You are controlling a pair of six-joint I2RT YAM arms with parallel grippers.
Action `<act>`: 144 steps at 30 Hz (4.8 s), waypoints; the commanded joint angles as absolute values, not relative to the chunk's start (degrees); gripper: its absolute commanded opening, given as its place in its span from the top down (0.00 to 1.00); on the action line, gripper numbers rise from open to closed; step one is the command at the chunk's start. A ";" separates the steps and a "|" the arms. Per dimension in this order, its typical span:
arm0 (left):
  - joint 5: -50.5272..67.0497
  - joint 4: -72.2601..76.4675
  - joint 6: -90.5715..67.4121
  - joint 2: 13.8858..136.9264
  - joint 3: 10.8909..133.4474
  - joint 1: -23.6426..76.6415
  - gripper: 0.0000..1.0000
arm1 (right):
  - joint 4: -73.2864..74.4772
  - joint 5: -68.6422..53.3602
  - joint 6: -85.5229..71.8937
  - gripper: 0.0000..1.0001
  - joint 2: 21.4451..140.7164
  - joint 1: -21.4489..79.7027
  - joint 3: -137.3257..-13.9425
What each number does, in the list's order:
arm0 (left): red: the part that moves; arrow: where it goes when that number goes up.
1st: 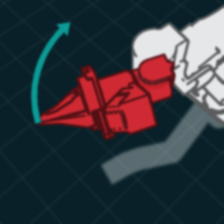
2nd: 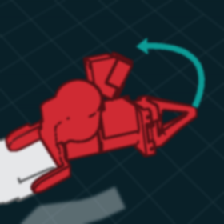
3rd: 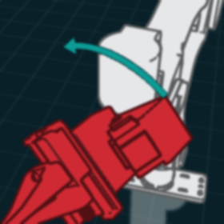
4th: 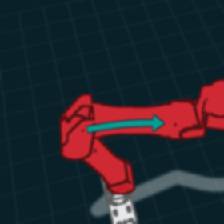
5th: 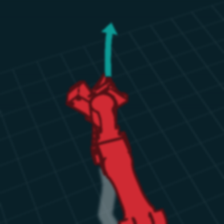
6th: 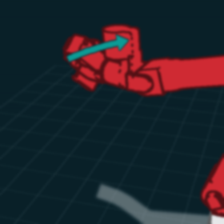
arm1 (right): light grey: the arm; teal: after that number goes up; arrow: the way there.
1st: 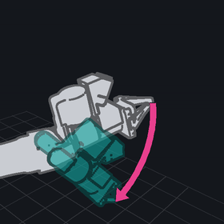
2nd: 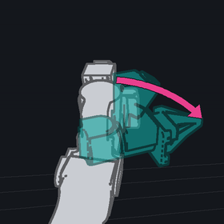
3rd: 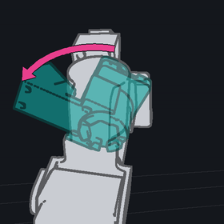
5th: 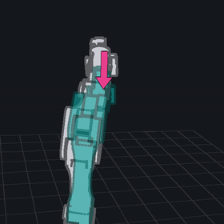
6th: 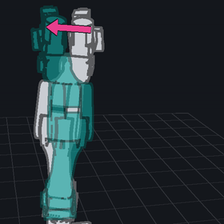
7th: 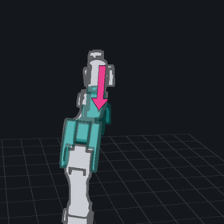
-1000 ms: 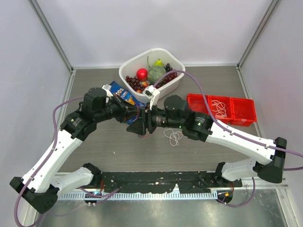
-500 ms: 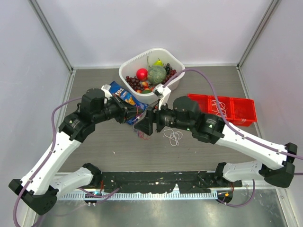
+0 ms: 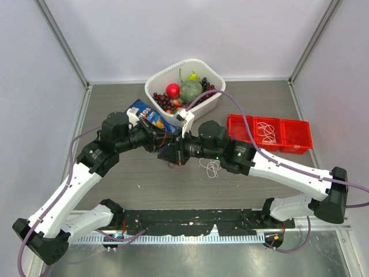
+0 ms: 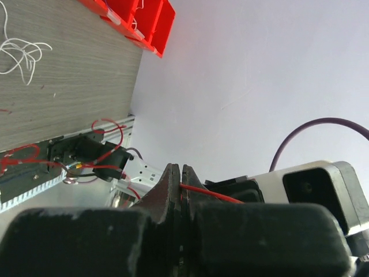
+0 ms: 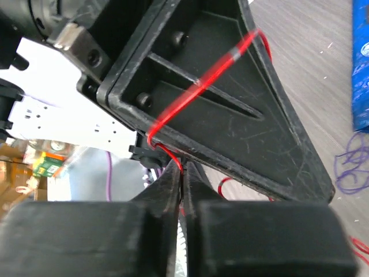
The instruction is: Untangle the cables
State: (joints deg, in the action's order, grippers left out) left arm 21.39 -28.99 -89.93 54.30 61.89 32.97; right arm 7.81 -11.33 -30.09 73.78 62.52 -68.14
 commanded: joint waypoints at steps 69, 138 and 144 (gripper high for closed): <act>29.09 -23.56 -82.18 61.26 69.35 32.34 0.35 | 38.06 7.47 -27.86 0.99 111.27 -17.58 -86.49; 29.53 -24.78 -83.59 49.04 56.42 32.43 0.35 | 26.46 3.43 -34.72 0.99 81.12 44.91 -49.74; 26.99 -25.93 -80.60 48.78 59.15 32.43 0.35 | 23.48 -1.82 -34.37 0.99 78.84 47.63 -54.31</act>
State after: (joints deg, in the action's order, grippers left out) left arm 27.81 -25.89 -83.29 49.12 55.77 32.49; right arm 28.18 1.67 -34.33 81.62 45.95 -49.65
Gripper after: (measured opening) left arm 0.654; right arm 0.029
